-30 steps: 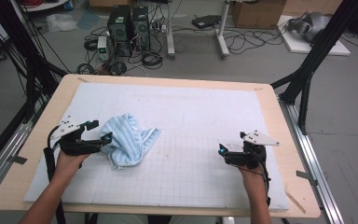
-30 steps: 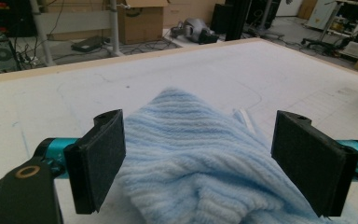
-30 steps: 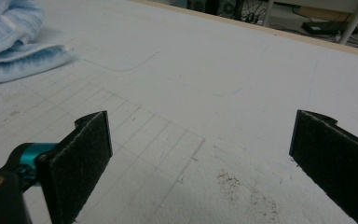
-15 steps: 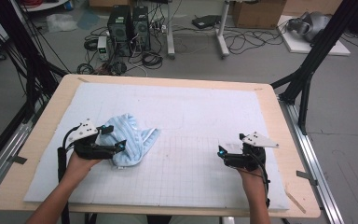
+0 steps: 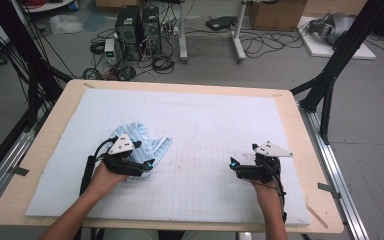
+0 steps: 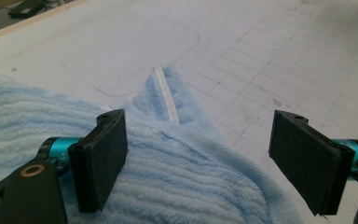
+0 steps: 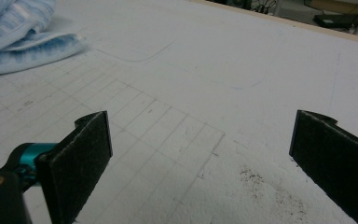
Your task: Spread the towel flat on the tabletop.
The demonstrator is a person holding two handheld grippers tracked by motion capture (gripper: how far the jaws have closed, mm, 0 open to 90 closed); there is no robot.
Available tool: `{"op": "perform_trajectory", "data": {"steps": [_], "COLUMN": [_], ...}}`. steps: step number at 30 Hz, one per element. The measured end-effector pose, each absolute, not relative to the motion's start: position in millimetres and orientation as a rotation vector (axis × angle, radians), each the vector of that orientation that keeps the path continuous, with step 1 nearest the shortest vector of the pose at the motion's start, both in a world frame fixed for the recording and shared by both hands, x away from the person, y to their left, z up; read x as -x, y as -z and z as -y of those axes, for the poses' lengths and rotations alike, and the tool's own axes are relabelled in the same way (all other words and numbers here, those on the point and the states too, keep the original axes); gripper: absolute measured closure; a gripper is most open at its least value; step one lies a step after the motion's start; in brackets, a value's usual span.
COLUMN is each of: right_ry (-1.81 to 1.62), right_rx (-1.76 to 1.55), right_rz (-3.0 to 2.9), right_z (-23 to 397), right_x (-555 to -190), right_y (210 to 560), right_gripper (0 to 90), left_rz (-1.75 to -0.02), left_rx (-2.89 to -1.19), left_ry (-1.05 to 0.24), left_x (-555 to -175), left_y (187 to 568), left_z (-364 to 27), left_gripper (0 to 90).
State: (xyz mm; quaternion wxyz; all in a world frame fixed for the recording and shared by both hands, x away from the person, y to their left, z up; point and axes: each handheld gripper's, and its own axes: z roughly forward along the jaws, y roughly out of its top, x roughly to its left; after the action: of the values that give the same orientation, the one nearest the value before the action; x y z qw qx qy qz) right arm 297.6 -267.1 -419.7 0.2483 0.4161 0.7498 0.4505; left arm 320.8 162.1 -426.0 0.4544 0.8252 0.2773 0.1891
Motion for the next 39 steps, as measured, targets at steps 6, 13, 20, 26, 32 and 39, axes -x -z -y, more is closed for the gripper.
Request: {"op": "perform_trajectory", "data": {"steps": [6,13,20,26,32,39], "right_ry": [-1.222,-1.218,-1.213,-1.205,-1.202,-1.200], "right_rx": [-1.124,-1.130,-1.124,-1.130,-1.134,-1.133], "right_rz": [-2.053,-2.059,-2.066,-2.072,-2.078,-2.080], "right_z": [263.9,263.3,262.6,262.3,260.8,261.0], "right_x": [-297.4,-297.5,-298.4,-300.2,-299.9,-299.6], "right_y": [420.0,420.3,421.2,422.6,423.3,423.9], "right_gripper": [4.8,4.8,4.8,4.8,4.8,4.8], "left_rz": [-0.676,-0.696,-0.743,-0.723,-0.727,-0.677], "left_rx": [-2.122,-2.156,-2.090,-2.021,-2.158,-2.229], "left_ry": [-0.569,-0.628,-0.535,-0.406,-0.479,-0.584], "left_x": [-322.1,-325.2,-328.2,-322.7,-320.1,-318.2], "left_y": [433.7,436.0,430.5,418.7,435.5,439.9], "left_z": [-156.4,-162.3,-176.2,-169.3,-147.8,-142.9], "left_gripper": [32.4,63.7,82.2,49.7,31.3,53.5]}}
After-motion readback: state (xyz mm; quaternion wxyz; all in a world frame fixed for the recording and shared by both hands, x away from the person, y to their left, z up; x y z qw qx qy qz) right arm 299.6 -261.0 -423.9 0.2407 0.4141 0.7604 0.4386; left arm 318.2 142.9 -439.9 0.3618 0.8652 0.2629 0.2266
